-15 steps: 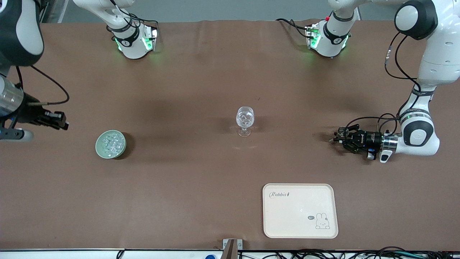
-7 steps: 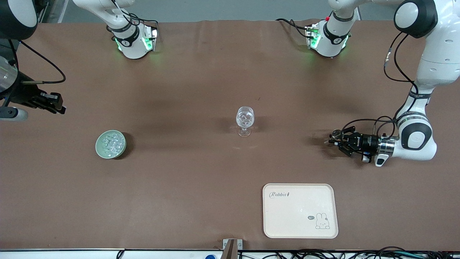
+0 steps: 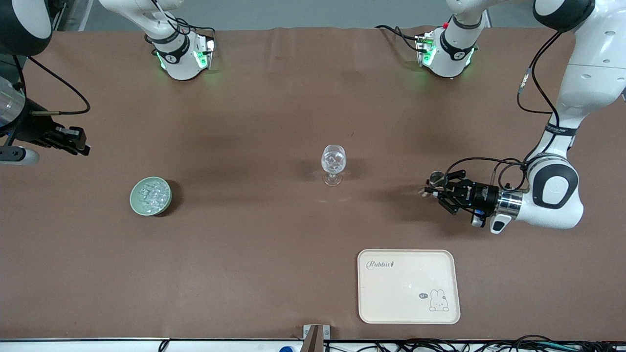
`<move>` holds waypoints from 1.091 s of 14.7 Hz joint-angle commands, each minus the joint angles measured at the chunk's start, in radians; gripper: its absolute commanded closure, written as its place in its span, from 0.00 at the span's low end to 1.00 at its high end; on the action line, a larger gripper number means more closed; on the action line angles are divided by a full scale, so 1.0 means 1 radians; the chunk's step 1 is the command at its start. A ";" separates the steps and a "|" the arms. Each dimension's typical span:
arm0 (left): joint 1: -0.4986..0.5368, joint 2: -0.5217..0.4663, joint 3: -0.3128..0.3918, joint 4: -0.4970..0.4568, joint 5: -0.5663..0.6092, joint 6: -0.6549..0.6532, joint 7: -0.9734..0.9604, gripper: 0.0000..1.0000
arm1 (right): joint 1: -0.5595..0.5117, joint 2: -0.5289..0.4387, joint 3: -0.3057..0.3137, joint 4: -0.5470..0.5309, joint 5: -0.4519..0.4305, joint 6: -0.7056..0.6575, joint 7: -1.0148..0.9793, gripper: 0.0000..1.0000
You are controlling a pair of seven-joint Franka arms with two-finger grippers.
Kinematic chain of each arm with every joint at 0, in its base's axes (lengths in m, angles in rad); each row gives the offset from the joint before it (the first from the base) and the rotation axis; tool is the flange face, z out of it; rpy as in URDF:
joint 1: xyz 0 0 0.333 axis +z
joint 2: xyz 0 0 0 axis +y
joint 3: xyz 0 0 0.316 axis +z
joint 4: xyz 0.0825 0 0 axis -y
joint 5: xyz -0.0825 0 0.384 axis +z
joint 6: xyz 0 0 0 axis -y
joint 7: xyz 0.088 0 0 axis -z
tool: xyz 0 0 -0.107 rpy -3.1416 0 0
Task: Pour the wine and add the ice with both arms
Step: 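Carry the silver jigger with the left gripper over the wine glass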
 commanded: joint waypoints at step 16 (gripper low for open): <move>-0.166 -0.305 -0.183 -0.253 -0.009 0.354 -0.295 0.99 | -0.003 -0.019 0.005 -0.024 -0.005 0.021 0.009 0.93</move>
